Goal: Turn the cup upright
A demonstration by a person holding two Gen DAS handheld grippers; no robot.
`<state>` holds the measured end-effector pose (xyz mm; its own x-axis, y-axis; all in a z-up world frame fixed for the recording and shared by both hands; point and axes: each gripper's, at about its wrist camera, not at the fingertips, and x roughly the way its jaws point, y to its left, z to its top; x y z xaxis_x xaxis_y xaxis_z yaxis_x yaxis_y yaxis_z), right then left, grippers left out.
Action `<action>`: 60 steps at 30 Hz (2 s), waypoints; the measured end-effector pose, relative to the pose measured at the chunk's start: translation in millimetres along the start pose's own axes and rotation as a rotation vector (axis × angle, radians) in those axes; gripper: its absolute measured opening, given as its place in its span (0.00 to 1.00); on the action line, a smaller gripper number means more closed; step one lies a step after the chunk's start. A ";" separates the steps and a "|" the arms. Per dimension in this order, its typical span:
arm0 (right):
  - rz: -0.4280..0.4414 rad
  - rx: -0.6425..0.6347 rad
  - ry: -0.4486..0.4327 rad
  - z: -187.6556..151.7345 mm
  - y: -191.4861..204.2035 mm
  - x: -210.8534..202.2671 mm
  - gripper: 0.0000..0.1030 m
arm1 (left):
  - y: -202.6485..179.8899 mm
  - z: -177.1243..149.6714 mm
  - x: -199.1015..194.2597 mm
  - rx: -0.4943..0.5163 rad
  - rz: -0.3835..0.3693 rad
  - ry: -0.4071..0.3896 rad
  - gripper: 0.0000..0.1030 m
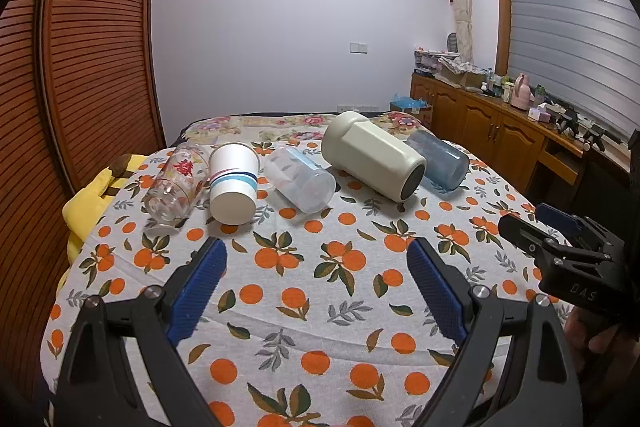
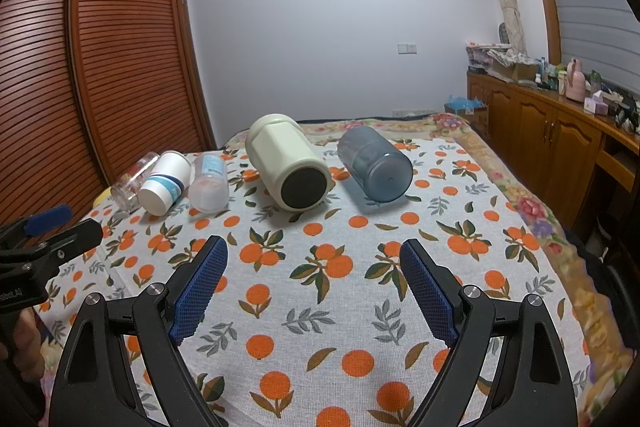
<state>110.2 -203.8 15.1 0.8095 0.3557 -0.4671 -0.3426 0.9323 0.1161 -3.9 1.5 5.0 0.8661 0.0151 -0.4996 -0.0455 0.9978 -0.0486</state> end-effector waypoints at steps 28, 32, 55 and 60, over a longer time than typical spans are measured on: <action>0.001 0.002 0.000 -0.5 -0.4 0.8 0.87 | 0.5 -0.6 -3.1 0.001 0.002 -0.006 0.90; 0.001 0.003 0.000 -0.2 -0.3 0.5 0.87 | -0.3 0.0 -3.0 0.004 0.004 -0.007 0.90; 0.002 0.005 0.000 1.0 -1.0 -0.1 0.87 | -1.8 2.9 -4.0 0.008 0.007 -0.012 0.90; 0.002 0.005 0.000 0.8 -1.5 0.3 0.87 | -1.3 4.2 -4.6 0.008 0.005 -0.010 0.90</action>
<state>111.4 -205.0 15.5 0.8087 0.3572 -0.4673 -0.3415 0.9320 0.1214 -5.8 0.4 11.0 0.8706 0.0210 -0.4915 -0.0462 0.9982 -0.0393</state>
